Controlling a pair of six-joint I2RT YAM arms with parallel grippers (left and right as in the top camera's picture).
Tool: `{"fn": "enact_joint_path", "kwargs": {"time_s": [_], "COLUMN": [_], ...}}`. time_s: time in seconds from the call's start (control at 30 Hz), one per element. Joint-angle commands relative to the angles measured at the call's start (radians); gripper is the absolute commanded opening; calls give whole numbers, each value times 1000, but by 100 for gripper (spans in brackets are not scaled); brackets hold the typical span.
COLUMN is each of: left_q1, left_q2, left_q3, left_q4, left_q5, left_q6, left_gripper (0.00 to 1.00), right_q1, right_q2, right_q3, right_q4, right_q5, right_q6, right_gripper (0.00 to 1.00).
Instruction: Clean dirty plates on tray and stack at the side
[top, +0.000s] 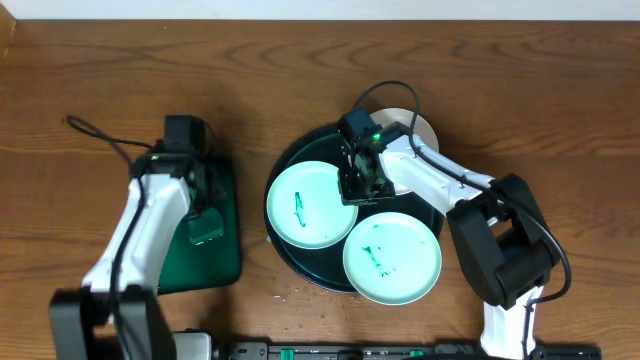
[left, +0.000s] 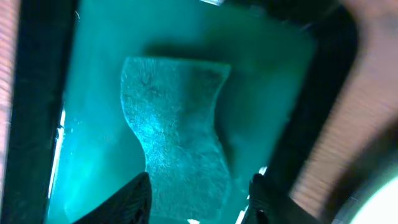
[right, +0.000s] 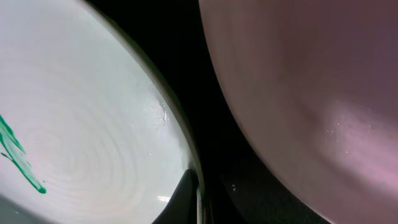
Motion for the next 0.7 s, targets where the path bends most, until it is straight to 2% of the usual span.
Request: {"fn": "enact_joint_path", "kwargs": {"time_s": [0.0, 0.37, 0.67], "left_q1": [13, 94, 100], "left_q2": [61, 99, 175], "left_q3": [-16, -21, -21], "left_q4": [-9, 3, 77], "left_q5": [-53, -62, 81], "left_q6": [-30, -38, 71], "left_gripper": [48, 47, 47], "right_q1": [16, 16, 16], "right_q2": [26, 26, 26], "right_q3": [-27, -27, -27], "right_q4": [13, 13, 13], "right_q5": [16, 16, 16], "right_q6": [10, 10, 10], "right_gripper": [1, 1, 1]}}
